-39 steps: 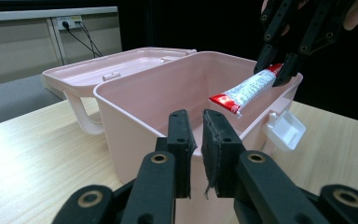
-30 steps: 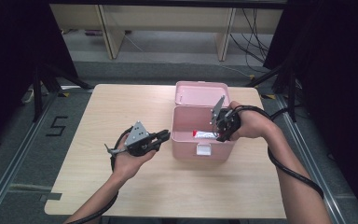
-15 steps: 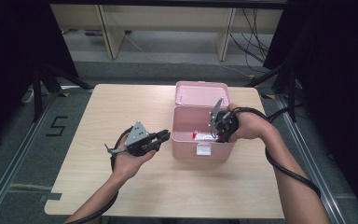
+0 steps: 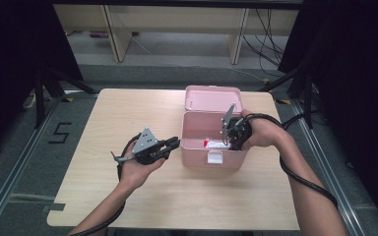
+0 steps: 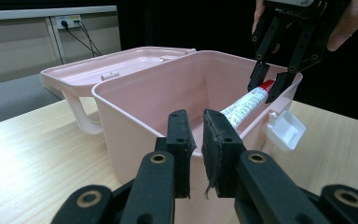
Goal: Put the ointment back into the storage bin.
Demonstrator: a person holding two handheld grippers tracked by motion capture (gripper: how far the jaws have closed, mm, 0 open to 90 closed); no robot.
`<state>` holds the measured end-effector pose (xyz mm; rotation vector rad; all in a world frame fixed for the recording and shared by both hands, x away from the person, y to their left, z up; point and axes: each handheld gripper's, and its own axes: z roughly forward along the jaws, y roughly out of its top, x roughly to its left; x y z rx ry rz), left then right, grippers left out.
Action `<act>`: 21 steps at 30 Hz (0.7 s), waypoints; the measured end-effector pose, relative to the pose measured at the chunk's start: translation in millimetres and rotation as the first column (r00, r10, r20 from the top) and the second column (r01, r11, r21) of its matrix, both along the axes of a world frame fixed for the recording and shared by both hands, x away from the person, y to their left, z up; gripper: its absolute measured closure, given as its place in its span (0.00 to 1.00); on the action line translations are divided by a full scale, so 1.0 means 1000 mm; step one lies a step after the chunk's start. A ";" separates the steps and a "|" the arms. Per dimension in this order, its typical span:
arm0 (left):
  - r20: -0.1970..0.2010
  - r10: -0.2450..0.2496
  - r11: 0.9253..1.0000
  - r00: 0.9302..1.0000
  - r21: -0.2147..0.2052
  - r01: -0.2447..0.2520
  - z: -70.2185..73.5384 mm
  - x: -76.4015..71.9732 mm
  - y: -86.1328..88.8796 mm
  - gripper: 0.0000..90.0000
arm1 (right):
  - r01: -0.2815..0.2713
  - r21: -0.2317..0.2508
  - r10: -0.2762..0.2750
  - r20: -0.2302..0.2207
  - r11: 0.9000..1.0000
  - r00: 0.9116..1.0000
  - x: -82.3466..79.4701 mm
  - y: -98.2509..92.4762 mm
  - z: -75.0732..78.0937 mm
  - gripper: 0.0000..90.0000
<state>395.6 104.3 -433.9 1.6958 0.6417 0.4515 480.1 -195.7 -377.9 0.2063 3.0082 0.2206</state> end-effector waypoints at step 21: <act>-0.002 0.001 1.000 1.000 0.001 -0.001 0.000 0.001 0.000 0.89 | 0.051 -0.039 -0.051 -0.019 0.998 0.999 0.001 0.003 -0.007 0.79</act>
